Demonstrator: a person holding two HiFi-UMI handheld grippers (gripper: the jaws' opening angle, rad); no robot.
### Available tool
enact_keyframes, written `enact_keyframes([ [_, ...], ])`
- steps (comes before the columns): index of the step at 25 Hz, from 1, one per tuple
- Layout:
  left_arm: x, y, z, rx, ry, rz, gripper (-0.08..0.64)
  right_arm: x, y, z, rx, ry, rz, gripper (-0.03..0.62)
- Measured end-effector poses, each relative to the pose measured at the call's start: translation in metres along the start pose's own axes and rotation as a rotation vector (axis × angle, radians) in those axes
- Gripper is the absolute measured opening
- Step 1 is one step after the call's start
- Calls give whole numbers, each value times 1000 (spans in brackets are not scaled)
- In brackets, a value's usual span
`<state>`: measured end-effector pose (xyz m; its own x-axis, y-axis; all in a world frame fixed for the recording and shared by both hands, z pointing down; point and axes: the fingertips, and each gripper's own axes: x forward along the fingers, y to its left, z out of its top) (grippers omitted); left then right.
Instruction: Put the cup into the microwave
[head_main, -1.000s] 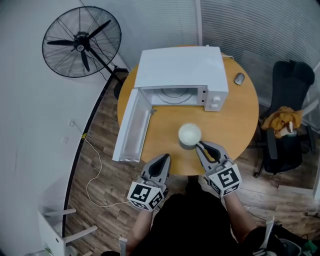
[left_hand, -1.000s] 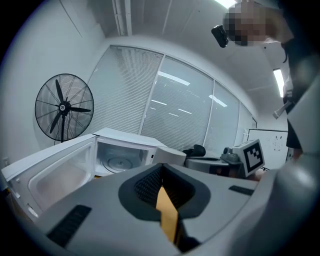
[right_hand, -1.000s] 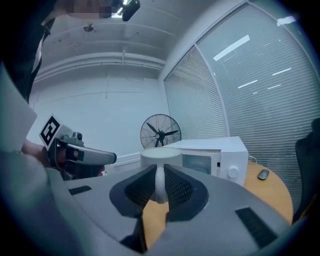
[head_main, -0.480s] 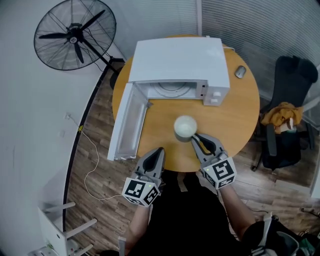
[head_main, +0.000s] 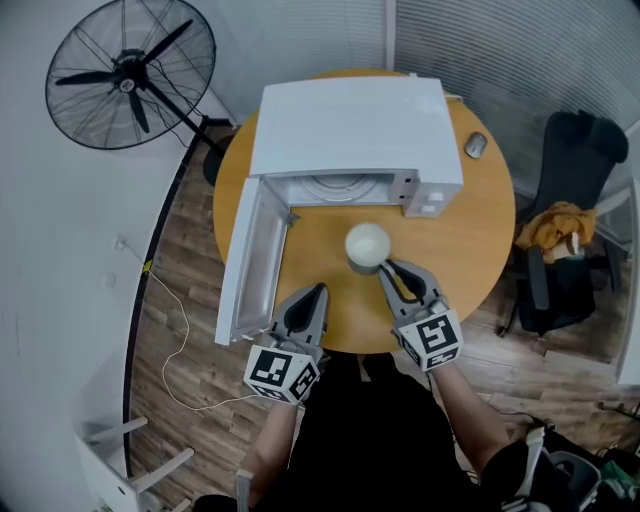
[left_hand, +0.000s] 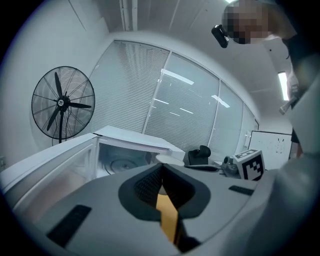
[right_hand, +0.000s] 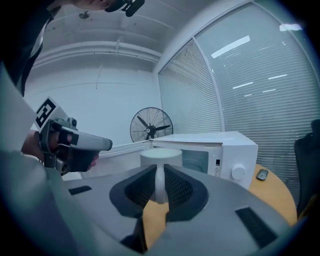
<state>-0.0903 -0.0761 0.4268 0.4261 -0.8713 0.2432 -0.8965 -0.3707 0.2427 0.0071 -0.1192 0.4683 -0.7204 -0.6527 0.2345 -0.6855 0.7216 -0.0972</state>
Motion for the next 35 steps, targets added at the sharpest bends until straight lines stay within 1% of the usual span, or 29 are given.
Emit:
enact_keyframes([
  [5,21,17,7,31,8,-37,-3,26,-11,-3,-10,-6,-50,57],
  [12,46,38,11,35,22,-85,-3,61,-24,-13,-16,17,-104,57],
  [21,72,52,10,34,39,-126,-3,104,-44,-29,-12,36,-143,57],
  [26,81,60,9,44,55,-131,-3,129,-56,-42,-18,49,-157,57],
  [35,90,73,6,39,72,-127,-3,168,-82,-48,-18,39,-204,57],
])
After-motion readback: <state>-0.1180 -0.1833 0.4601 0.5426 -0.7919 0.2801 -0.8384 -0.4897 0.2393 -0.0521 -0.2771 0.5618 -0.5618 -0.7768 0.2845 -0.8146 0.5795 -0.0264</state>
